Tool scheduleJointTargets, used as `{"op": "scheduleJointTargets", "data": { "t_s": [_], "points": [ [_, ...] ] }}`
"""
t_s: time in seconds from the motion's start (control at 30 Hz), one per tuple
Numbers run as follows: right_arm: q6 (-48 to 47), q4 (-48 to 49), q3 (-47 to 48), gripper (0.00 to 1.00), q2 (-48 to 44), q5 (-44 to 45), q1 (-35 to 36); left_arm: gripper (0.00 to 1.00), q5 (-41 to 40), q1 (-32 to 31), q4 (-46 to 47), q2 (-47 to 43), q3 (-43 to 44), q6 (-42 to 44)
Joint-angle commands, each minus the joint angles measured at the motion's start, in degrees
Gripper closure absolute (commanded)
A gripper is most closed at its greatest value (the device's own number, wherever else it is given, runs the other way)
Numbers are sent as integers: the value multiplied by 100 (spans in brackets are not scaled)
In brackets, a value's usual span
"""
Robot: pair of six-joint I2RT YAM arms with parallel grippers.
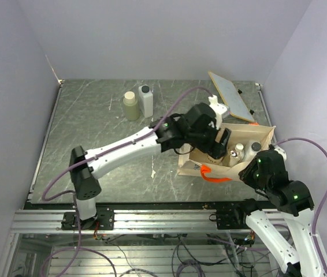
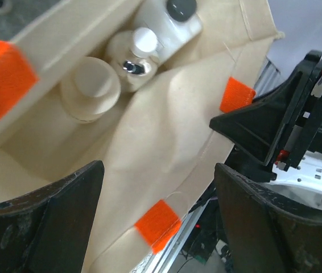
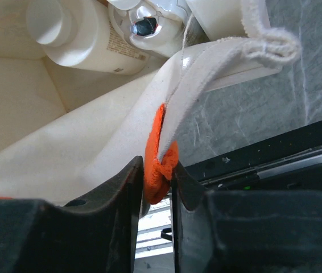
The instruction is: Take the personal care products out of the canvas bag
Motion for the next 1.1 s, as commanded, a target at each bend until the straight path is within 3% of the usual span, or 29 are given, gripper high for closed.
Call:
{"op": "scheduleJointTargets", "data": {
  "t_s": [0.0,0.07,0.23,0.37,0.6,0.9,1.07],
  "points": [
    [-209,-259,-103,80,-52,126,17,11,-260,-312,-327,428,721,340],
    [-273,-171,-173,87,-68,93,18,11,-421,-411,-403,648,902,456],
    [-389,-133,-182,84,-157,-37,15,14,-1272,-471,-709,1111,1091,311],
    [-347,-82,-240,91,-290,20,14,12,-1731,-470,-707,1392,1194,277],
    [-419,-26,-240,89,-279,-25,13,2,-1800,-470,-892,2143,1641,285],
    [-472,26,-262,90,-313,-59,18,0,-2252,-449,-1104,3033,2172,410],
    [-515,41,-257,89,-324,-93,19,1,-2056,-298,-999,3425,2464,437]
  ]
}}
